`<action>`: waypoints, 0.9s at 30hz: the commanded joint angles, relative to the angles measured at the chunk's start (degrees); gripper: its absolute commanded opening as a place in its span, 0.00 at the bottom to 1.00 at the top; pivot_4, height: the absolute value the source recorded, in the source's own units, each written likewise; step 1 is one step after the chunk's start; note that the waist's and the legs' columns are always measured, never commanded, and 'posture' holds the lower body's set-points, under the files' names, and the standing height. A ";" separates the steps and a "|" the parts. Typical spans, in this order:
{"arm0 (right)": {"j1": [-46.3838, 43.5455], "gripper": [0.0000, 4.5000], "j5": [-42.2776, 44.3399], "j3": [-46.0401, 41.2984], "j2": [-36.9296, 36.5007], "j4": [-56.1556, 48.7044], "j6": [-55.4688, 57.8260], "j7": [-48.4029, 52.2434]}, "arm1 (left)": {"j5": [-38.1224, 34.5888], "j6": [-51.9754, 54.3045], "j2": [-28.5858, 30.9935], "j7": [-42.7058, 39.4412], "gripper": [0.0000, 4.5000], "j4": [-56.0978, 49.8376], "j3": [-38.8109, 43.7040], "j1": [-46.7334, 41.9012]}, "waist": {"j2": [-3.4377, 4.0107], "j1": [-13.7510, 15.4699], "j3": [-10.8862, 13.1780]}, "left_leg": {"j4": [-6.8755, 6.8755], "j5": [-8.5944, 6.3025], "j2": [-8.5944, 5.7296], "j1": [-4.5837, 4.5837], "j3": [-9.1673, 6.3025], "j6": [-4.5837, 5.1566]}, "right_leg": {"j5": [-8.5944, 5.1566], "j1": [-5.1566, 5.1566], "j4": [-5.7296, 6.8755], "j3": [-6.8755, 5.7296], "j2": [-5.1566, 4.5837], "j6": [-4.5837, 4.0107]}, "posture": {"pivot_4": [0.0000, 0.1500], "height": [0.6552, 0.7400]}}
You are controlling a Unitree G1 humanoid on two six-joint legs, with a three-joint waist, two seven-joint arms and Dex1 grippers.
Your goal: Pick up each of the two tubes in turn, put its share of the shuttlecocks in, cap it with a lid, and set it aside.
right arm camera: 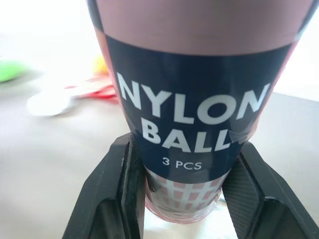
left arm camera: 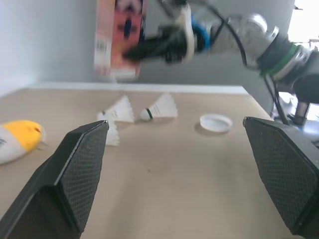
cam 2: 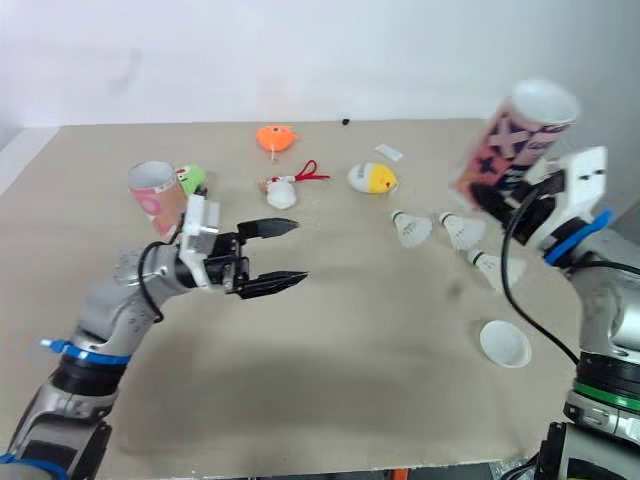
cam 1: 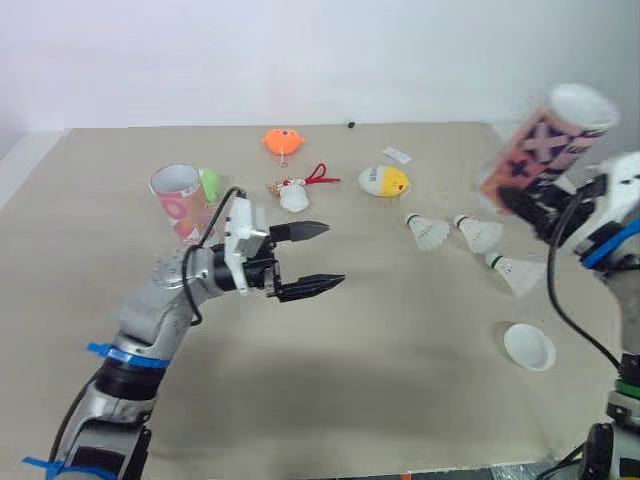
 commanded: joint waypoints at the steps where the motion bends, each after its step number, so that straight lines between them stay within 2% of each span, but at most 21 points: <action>1: -1.54 0.42 -3.32 -7.19 -0.84 4.92 -0.80 -12.80 | 4.30 -4.41 -4.11 1.18 1.00 5.76 -1.49 -4.96 | 0.02 0.07 -0.01 | 0.00 0.00 -0.02 0.00 0.00 0.00 | 0.05 0.01 0.00 0.00 -0.02 -0.07 | 1.00 1.00; 7: 1.55 0.42 -6.49 -10.05 -1.48 17.53 -5.97 -19.95 | 8.15 -7.85 -8.04 0.82 1.00 11.84 -2.50 -7.91 | 0.12 0.12 -0.07 | -0.01 0.00 -0.10 0.02 0.05 0.02 | 0.02 0.05 -0.03 0.15 -0.03 0.02 | 1.00 1.00; 10: 2.78 0.42 -5.98 -10.76 -1.25 20.88 -6.73 -20.90 | 9.50 -8.71 -8.85 1.00 1.00 13.40 -2.44 -8.58 | 0.52 -0.06 -0.06 | -0.02 -0.04 -0.14 0.04 0.21 0.10 | 0.00 0.01 -0.03 0.34 -0.06 0.10 | 1.00 1.00; 27: 8.85 0.42 -2.89 -6.97 2.18 18.32 -4.15 -18.16 | 11.53 -9.79 -12.18 0.99 1.00 15.10 -2.18 -10.10 | 0.62 -0.86 -0.06 | -0.01 -0.05 -0.26 0.25 0.65 0.15 | 0.02 0.06 -0.06 1.20 0.05 0.85 | 1.00 1.00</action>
